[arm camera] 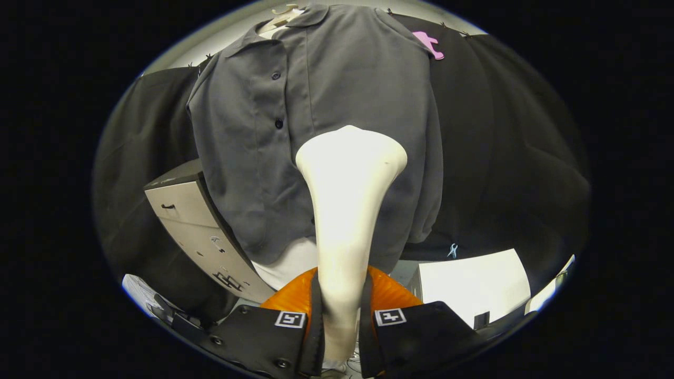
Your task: Iron the clothes twice with a garment steamer, once on the left side and once on the right side.
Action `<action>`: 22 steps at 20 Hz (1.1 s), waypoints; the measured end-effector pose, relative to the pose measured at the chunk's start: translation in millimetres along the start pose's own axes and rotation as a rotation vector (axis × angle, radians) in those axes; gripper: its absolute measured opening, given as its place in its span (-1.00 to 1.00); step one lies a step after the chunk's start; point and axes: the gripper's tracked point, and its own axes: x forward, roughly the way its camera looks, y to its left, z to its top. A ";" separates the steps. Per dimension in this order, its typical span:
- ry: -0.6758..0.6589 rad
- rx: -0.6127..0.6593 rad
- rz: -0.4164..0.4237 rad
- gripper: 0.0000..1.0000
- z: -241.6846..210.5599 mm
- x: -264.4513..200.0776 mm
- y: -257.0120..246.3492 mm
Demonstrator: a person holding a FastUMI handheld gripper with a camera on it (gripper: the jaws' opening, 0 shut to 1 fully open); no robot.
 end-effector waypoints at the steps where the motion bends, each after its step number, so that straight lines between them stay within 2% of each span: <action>1: -0.009 0.000 -0.003 -0.32 5.2 -3.9 4.7; 7: -0.072 0.075 -0.089 -0.32 34.9 -21.8 19.5; 10: -0.114 0.067 -0.118 -0.33 48.8 -33.5 32.8; 22: -0.214 0.052 -0.143 -0.32 83.3 -70.4 89.7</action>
